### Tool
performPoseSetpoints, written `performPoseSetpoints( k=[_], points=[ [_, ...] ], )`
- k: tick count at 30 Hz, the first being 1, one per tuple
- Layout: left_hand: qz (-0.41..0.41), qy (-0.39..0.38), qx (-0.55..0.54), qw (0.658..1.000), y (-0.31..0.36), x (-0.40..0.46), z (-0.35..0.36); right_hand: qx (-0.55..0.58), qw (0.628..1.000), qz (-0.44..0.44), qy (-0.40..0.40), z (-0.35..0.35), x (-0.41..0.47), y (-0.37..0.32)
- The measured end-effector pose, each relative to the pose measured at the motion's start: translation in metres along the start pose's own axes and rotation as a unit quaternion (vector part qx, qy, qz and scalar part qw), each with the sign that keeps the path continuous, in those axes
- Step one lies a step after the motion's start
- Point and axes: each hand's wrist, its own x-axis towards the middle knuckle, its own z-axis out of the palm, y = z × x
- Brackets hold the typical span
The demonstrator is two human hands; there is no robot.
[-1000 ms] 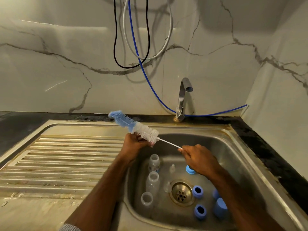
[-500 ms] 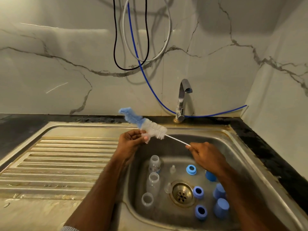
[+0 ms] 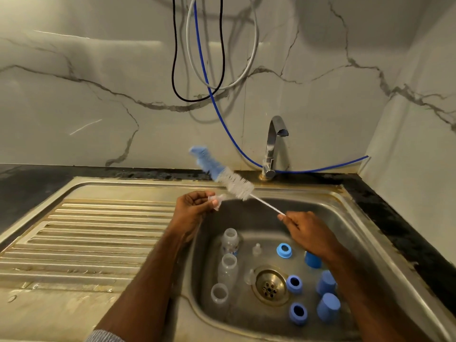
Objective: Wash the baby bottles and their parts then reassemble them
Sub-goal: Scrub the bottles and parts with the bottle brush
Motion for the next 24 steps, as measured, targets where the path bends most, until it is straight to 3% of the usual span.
performPoseSetpoints(
  k=[4, 10, 15, 18, 21, 24],
  points=[
    [0.004, -0.061, 0.060, 0.996, -0.008, -0.001, 0.018, -0.048, 0.998, -0.036, -0.011, 0.011, 0.001, -0.017],
    [-0.007, -0.013, 0.030, 0.999, 0.000, 0.001, -0.002, -0.043, 0.998, -0.023, -0.047, -0.007, -0.001, -0.005],
    [0.026, -0.075, 0.148, 0.986, -0.017, -0.001, 0.024, -0.079, 0.994, -0.063, -0.042, 0.009, -0.002, -0.028],
    [0.012, -0.073, 0.065, 0.995, -0.013, 0.000, 0.022, -0.058, 0.997, -0.041, -0.016, 0.003, 0.000, -0.020],
    [0.001, -0.023, -0.028, 0.999, -0.005, 0.002, 0.006, -0.033, 0.999, -0.005, -0.026, -0.010, -0.001, -0.002],
    [0.005, 0.017, -0.043, 0.999, -0.003, 0.003, 0.001, -0.040, 0.999, -0.006, -0.026, -0.007, -0.001, -0.002]
  ],
)
